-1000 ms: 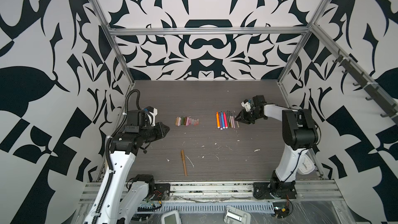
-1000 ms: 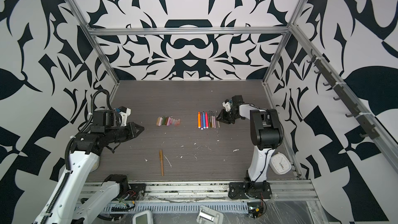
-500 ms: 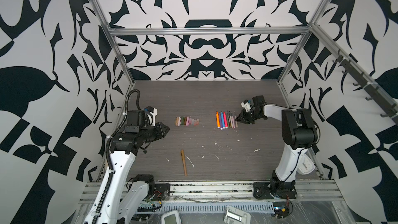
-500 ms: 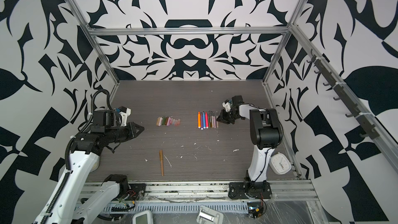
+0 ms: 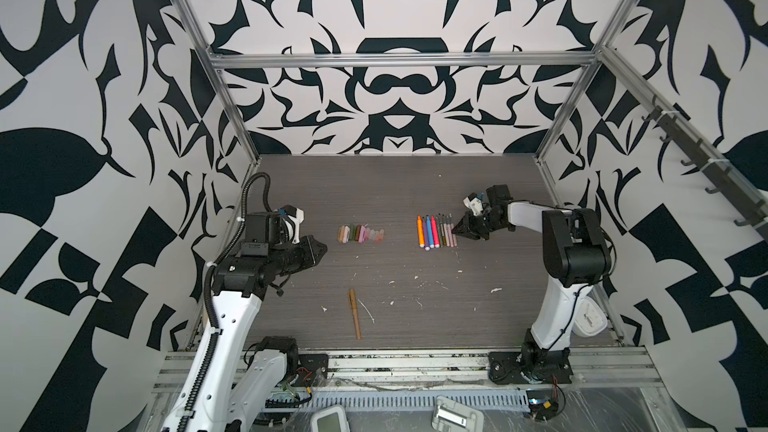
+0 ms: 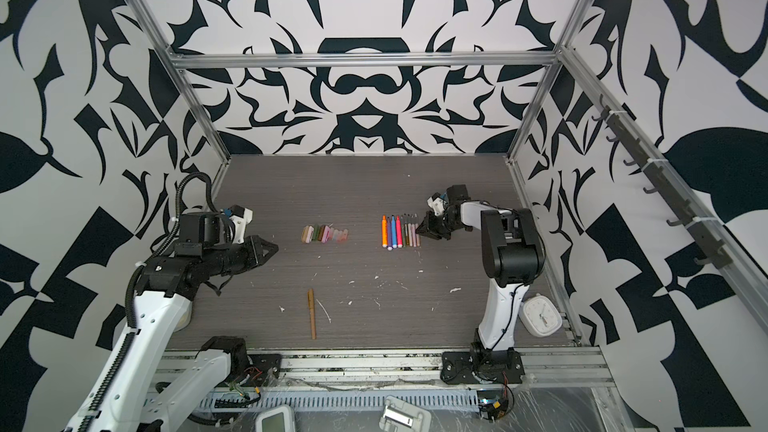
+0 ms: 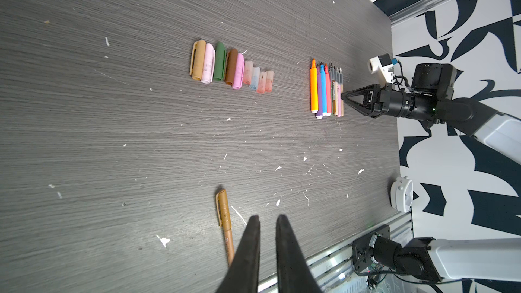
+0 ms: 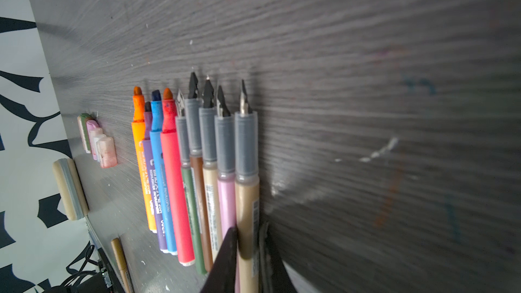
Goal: Open the pen caps
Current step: 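Lower the tan pen beside the grey-tipped pens and open the right gripper, then move the right gripper to the shorter tan pen and grasp its body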
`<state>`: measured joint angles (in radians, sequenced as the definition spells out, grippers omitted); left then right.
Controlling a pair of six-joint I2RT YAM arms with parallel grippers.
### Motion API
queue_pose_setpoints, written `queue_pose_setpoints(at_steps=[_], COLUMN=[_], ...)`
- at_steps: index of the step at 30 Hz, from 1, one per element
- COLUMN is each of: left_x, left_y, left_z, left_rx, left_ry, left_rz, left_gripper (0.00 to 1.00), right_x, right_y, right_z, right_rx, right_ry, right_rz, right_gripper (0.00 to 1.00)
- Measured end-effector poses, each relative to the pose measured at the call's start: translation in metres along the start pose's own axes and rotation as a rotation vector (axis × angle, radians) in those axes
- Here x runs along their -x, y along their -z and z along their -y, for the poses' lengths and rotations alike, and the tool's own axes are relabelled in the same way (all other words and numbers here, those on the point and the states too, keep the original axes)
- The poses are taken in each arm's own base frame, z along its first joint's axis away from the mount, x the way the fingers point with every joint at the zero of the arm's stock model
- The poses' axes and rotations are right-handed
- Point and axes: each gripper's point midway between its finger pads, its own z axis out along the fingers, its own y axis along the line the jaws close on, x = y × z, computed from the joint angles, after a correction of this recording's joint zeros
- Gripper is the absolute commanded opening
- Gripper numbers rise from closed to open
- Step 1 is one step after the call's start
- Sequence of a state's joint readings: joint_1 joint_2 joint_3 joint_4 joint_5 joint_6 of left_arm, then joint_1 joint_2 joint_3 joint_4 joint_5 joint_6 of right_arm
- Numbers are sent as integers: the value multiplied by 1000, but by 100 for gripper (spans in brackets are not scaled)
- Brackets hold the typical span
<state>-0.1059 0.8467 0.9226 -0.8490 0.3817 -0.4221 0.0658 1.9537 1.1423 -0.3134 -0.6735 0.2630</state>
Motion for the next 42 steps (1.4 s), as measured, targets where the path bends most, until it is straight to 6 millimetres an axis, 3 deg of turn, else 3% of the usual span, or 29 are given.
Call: queue_pose_setpoints(at_steps=[13,36,42], left_x=[0,0,0], left_y=[0,0,0], left_z=[0,0,0], left_rx=[0,1,1], left_ry=[0,1,1], left_rz=[0,-2,-1], left_gripper=[15,15,15], right_x=[0,4,6], right_y=[0,8,36], right_z=[-4,-7,-1], right_rx=[20,0,-104], right_ry=[1,15,31], right_rz=[-1,29,120], right_gripper=[31,35,36])
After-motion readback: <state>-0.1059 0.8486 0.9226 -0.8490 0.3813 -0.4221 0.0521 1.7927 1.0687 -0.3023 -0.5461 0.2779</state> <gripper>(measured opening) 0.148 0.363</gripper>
